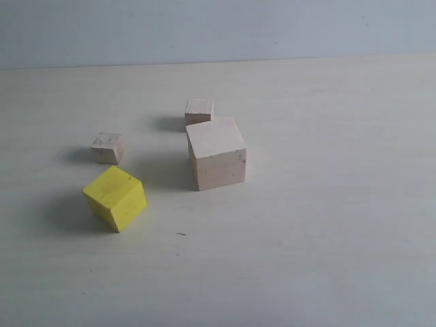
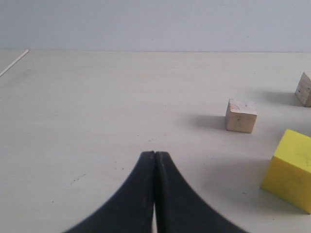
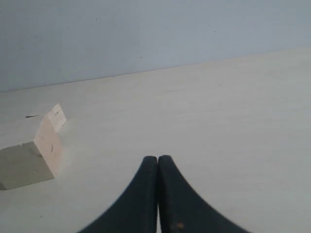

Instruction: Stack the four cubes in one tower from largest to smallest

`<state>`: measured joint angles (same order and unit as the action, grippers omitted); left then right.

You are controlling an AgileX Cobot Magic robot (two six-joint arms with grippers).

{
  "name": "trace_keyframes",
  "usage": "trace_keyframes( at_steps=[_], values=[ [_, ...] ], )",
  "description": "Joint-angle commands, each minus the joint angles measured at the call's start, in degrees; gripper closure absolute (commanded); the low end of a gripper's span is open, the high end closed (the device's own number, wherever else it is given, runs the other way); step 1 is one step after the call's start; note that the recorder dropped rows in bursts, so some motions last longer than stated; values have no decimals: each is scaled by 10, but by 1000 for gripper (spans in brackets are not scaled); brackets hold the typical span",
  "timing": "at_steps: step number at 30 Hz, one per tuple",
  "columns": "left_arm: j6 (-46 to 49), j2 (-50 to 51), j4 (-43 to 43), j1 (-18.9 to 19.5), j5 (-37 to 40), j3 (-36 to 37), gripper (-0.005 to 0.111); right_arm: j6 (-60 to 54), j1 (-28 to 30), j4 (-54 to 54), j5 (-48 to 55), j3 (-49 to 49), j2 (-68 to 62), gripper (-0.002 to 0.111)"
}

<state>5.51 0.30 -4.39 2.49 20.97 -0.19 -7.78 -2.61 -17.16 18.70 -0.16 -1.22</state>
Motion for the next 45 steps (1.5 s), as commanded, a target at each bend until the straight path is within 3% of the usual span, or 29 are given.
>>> trace_keyframes(
  at_steps=[1, 4, 9, 12, 24, 28, 32, 34, 36, 39, 42, 45],
  values=[
    [3, -3, -1, -3, -7, 2, 107, 3, -1, 0, -42, 2, 4, 108],
    [3, -3, 10, -3, -43, 2, 107, 3, -1, -7, -120, 2, 4, 108],
    [3, -3, 9, -3, -200, 2, 107, 3, -1, -11, -262, 2, 4, 108],
    [3, -3, 9, -3, -256, 2, 107, 3, -1, -11, -308, 2, 4, 108],
    [-1, -3, 6, -3, -280, 2, 107, 24, -1, -28, -359, 2, 4, 108],
    [-92, -3, -2, -3, -299, 0, 107, 94, -1, -30, -379, -7, 4, 108],
    [-105, 1, -2, -3, -260, -59, 107, 94, -1, 70, -343, -87, -7, 108],
    [-98, 45, 1, -3, -223, -128, 107, 96, -1, 115, -296, -165, -54, 108],
    [-98, 112, 2, -3, -184, -214, 107, 110, -4, 116, -268, -243, -124, 108],
    [-85, 260, 2, -16, -77, -346, 107, 103, -64, 119, -197, -360, -262, 108],
    [-41, 383, -30, -121, 23, -427, 107, 52, -154, 119, -57, -446, -397, 108],
    [49, 485, -69, -216, 113, -458, 107, 42, -236, 116, 17, -480, -522, 108]
  ],
)
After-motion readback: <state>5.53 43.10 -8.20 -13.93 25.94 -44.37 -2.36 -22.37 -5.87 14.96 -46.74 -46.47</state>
